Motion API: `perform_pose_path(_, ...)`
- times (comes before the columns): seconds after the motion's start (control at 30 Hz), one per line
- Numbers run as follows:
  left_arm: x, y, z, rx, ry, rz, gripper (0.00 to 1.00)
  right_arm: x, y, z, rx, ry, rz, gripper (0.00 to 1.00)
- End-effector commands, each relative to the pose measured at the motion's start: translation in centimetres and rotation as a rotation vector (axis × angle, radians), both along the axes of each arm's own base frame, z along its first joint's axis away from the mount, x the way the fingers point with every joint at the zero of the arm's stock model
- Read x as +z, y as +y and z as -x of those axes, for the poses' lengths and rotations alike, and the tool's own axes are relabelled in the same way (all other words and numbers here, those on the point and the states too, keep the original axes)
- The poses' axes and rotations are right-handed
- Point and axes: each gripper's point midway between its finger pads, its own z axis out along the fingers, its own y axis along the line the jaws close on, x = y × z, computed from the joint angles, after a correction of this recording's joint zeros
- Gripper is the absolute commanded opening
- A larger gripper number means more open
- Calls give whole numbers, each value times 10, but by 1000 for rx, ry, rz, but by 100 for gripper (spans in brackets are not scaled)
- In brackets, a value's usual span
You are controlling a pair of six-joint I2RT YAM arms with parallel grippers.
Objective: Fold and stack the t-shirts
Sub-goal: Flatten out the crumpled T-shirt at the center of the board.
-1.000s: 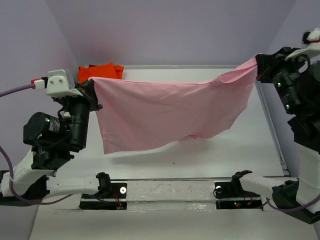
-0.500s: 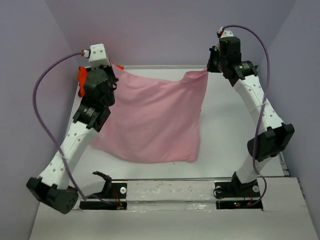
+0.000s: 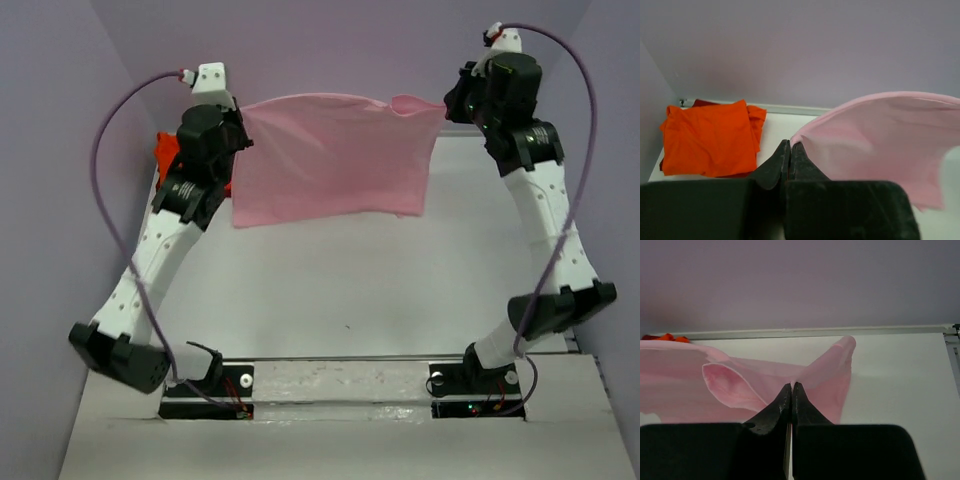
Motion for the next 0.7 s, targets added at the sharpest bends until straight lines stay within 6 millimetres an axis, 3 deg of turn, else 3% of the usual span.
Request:
perform_pose_path(0.0, 96, 18, 93, -47, -292, 100, 0, 85, -10, 88, 52, -228, -43, 0)
perform_pose_path(0.03, 86, 17, 115, -77, -273, 101, 0, 85, -15, 116, 61, -236, -39, 0)
perform_pose_path(0.1, 73, 19, 139, -92, -255, 120, 0, 77, -17, 146, 80, -234, -49, 0)
perform_pose_path(0.13, 56, 24, 161, -104, -253, 150, 0, 67, -19, 173, 96, -236, -66, 0)
perform_pose_path(0.2, 39, 21, 184, -144, -238, 198, 0, 51, -20, 198, 113, -214, -82, 0)
perform_pose_path(0.3, 19, 26, 212, -190, -213, 278, 0, 46, -29, 239, 113, -234, -90, 0)
perform_pose_path(0.33, 21, 26, 217, -205, -221, 296, 0, 52, -31, 247, 114, -251, -89, 0)
perform_pose_path(0.37, 27, 30, 223, -209, -238, 308, 0, 75, -34, 261, 114, -307, -95, 0)
perform_pose_path(0.4, 30, 30, 224, -215, -234, 304, 0, 84, -35, 263, 116, -313, -93, 0)
perform_pose_path(0.47, 56, 29, 224, -218, -252, 305, 0, 101, -36, 272, 116, -321, -97, 0)
perform_pose_path(0.5, 77, 26, 223, -234, -274, 304, 0, 126, -37, 277, 116, -363, -105, 0)
perform_pose_path(0.57, 97, 22, 220, -247, -299, 303, 0, 149, -37, 276, 115, -392, -110, 0)
perform_pose_path(0.6, 108, 20, 216, -250, -314, 276, 0, 169, -36, 266, 111, -417, -120, 0)
perform_pose_path(0.67, 136, 11, 204, -254, -333, 264, 0, 185, -31, 251, 115, -429, -134, 0)
